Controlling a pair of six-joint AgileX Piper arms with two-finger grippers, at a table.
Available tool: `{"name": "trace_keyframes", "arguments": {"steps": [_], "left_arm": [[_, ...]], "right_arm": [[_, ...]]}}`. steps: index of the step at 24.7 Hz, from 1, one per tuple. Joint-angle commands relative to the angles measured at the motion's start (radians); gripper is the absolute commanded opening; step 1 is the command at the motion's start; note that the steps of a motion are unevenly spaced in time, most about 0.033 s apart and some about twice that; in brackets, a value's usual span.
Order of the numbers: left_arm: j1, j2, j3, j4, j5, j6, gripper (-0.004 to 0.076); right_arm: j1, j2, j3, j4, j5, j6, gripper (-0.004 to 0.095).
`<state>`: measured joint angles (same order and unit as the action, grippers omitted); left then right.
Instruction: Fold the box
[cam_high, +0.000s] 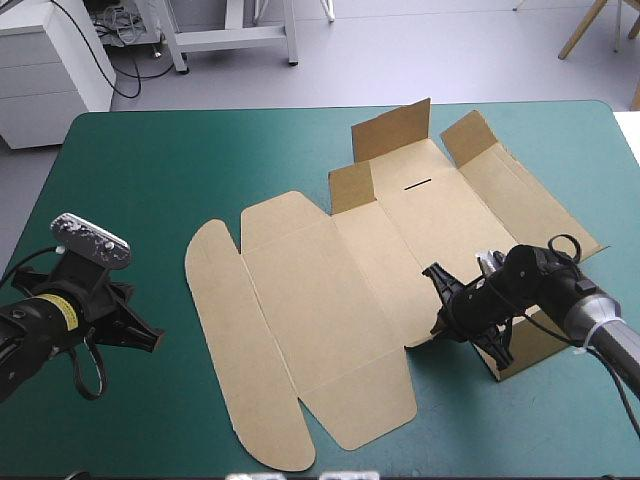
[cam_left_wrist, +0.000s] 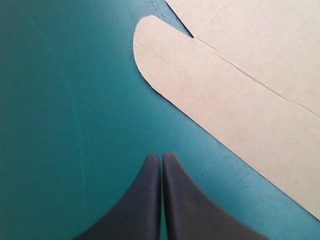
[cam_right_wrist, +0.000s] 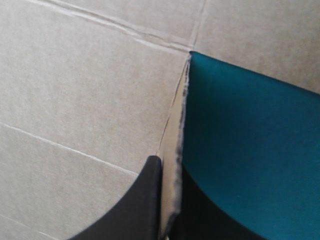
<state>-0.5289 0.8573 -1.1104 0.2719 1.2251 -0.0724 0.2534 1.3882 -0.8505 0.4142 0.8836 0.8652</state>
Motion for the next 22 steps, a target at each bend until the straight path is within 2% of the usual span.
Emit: {"name": "trace_keyframes", "arguments": {"steps": [1, 6, 9, 22], "left_arm": [[-0.005, -0.003, -0.028, 0.012, -0.045, -0.010, -0.0010], [-0.005, -0.003, -0.028, 0.012, -0.043, -0.010, -0.0010], [-0.005, -0.003, -0.028, 0.012, -0.043, -0.010, -0.0010], [-0.005, -0.003, -0.028, 0.012, -0.036, -0.010, -0.0010]], "right_arm": [[0.002, -0.024, -0.019, -0.019, -0.046, -0.107, -0.0019], [0.002, -0.024, -0.019, -0.019, -0.107, -0.108, -0.0019], [0.002, -0.024, -0.019, -0.019, -0.180, -0.108, -0.0019], [0.002, -0.024, -0.019, -0.019, -0.701, -0.108, -0.0019]]}}
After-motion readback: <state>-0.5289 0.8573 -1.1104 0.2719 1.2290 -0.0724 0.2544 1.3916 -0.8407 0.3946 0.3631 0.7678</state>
